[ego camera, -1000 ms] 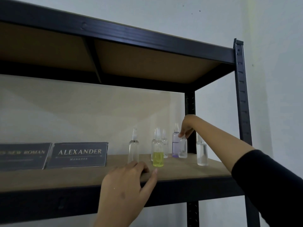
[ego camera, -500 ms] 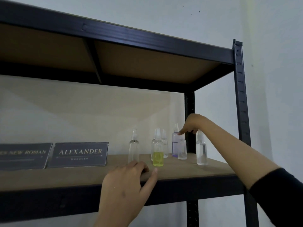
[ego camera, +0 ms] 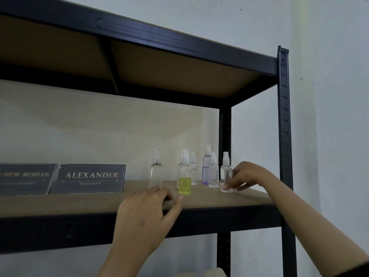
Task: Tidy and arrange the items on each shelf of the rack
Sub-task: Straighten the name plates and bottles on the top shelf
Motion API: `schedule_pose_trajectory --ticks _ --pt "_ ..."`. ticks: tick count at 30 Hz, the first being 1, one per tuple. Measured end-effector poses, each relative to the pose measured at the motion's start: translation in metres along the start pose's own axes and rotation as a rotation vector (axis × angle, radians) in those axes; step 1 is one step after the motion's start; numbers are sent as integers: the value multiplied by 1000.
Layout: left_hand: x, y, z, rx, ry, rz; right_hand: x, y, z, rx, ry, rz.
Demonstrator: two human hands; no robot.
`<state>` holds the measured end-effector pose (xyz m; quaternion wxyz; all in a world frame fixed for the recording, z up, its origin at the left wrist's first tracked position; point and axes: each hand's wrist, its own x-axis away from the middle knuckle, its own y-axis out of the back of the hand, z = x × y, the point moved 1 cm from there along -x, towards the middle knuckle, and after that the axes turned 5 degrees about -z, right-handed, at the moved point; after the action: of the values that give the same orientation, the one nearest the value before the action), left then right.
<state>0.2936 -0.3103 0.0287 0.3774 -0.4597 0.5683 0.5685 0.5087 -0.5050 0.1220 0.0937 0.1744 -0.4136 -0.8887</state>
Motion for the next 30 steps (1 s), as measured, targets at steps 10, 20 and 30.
schedule_pose_trajectory --ticks 10,20,30 --pt "1 1 0 -2 -5 26 -17 -12 8 86 -19 2" --pt "1 1 0 -37 -22 45 5 23 65 -185 409 -349" --pt "1 4 0 -11 -46 79 -57 -23 110 -154 401 213"
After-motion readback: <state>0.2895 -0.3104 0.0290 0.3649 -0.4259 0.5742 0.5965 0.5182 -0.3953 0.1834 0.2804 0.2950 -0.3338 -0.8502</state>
